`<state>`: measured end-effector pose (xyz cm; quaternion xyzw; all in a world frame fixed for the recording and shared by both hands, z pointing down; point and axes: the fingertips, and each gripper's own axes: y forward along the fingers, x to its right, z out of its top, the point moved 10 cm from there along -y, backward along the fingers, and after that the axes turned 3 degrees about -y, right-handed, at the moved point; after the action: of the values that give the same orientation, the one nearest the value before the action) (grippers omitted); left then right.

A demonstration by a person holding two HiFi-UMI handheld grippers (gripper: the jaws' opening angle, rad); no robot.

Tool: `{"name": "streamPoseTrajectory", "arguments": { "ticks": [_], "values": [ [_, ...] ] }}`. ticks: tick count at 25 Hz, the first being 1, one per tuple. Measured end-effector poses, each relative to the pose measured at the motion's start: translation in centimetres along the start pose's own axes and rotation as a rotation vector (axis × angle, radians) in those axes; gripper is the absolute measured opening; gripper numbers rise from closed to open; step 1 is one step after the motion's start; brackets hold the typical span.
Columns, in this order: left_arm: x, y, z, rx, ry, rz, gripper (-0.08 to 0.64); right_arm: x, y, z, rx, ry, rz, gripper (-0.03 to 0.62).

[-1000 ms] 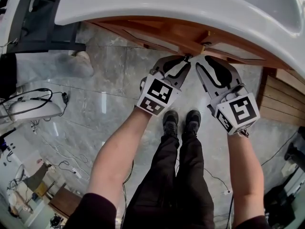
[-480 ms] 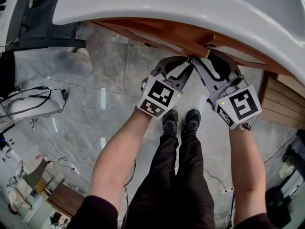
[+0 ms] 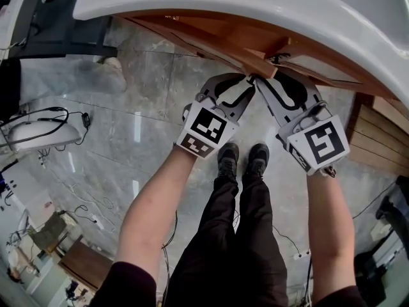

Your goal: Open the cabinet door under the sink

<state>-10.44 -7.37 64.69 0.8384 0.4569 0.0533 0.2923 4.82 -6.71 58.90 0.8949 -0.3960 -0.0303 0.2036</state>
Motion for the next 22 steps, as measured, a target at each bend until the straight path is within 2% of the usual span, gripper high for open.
{"name": "streamPoseTrajectory", "arguments": {
  "ticks": [5, 9, 16, 22],
  "values": [
    [0.9, -2.1, -1.5, -0.004, -0.027, 0.026, 0.126, -2.5, -0.4, -0.2, -0.02, 0.003, 0.022, 0.104],
    [1.6, -4.9, -2.7, 0.007, -0.063, 0.082, 0.126, -4.3, -0.6, -0.5, -0.026, 0.022, 0.038, 0.104],
    [2.3, -8.9, -3.8, 0.043, -0.176, 0.207, 0.126, -6.0, -0.7, -0.1, -0.061, 0.022, 0.092, 0.104],
    [2.4, -11.3, -5.7, 0.042, -0.242, 0.239, 0.126, -8.0, -0.7, 0.1, -0.074, 0.039, 0.097, 0.106]
  ]
}}
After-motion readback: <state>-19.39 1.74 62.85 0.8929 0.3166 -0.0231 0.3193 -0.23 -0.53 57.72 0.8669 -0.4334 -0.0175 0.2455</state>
